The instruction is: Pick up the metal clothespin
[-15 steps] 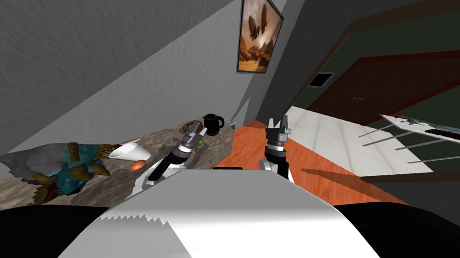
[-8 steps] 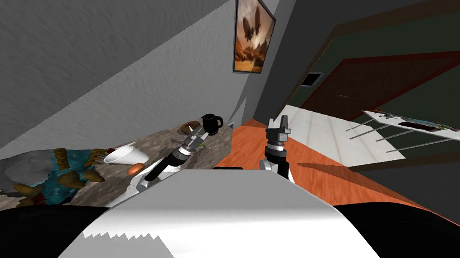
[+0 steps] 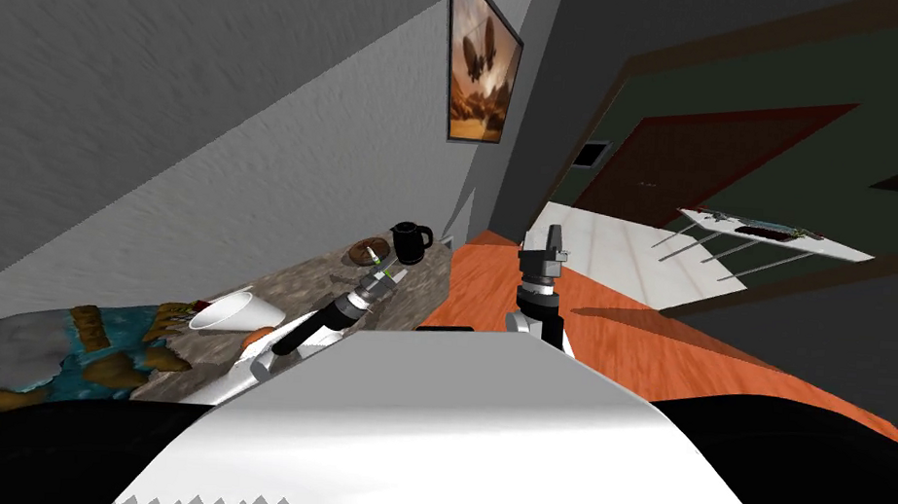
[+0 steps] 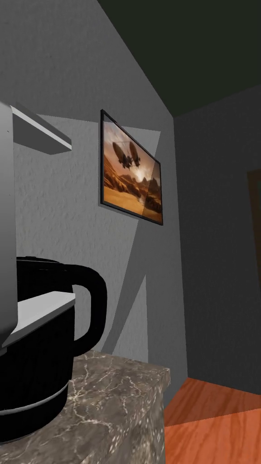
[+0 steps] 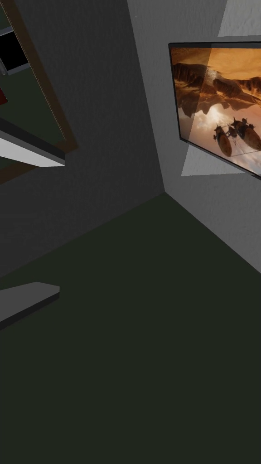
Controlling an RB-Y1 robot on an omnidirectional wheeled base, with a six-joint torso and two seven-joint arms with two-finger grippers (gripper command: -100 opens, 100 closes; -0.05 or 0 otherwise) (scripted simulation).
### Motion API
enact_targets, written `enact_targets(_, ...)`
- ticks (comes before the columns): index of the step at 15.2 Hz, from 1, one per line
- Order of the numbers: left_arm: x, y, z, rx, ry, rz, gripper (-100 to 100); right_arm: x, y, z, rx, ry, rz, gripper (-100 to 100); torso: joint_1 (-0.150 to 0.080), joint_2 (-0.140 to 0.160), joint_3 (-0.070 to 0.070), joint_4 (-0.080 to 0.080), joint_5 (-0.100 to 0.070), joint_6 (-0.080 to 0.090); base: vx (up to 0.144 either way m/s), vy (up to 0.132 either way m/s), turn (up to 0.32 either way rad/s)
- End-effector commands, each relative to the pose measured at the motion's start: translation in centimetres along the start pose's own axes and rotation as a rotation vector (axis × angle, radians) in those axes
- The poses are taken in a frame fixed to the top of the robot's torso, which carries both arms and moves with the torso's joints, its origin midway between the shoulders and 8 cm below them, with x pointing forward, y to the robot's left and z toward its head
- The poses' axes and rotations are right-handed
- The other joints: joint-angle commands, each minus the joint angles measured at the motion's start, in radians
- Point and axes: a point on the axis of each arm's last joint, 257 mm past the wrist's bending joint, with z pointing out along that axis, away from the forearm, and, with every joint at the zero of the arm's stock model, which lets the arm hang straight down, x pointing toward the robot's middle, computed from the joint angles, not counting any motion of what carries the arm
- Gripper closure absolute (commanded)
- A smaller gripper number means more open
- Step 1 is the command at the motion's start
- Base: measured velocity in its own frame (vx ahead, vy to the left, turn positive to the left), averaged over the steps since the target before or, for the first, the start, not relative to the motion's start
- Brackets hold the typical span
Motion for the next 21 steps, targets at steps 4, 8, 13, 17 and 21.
enact_targets(4,-0.2,3.1,-1.7,-0.112,0.022,-0.090,-100,0.0,0.0,0.0,0.000,0.000,0.000,0,0.000,0.000,0.000,0.000,0.000,-0.001,-0.027,0.036,-0.113)
enact_targets(8,-0.4,5.0,-3.1,-0.192,0.032,-0.133,-100,0.0,0.0,0.0,0.000,0.000,0.000,0,0.000,-0.001,0.000,0.000,0.000,-0.001,-0.023,0.034,-0.130)
enact_targets(13,-1.0,7.0,-5.2,-0.301,0.051,-0.152,-100,0.0,0.0,0.0,0.000,0.000,0.000,0,0.001,0.000,0.000,0.000,0.000,0.000,-0.029,0.045,-0.158)
enact_targets(17,-1.6,8.7,-7.1,-0.388,0.047,-0.187,-100,0.0,0.0,0.0,0.000,0.000,0.000,0,0.000,-0.001,0.000,0.000,0.000,0.000,-0.021,0.034,-0.125)
enact_targets(21,-2.7,11.5,-10.7,-0.523,-0.002,-0.285,-100,0.0,0.0,0.0,0.000,0.000,0.000,0,0.000,-0.001,0.000,0.000,0.000,-0.001,-0.025,0.040,-0.172)
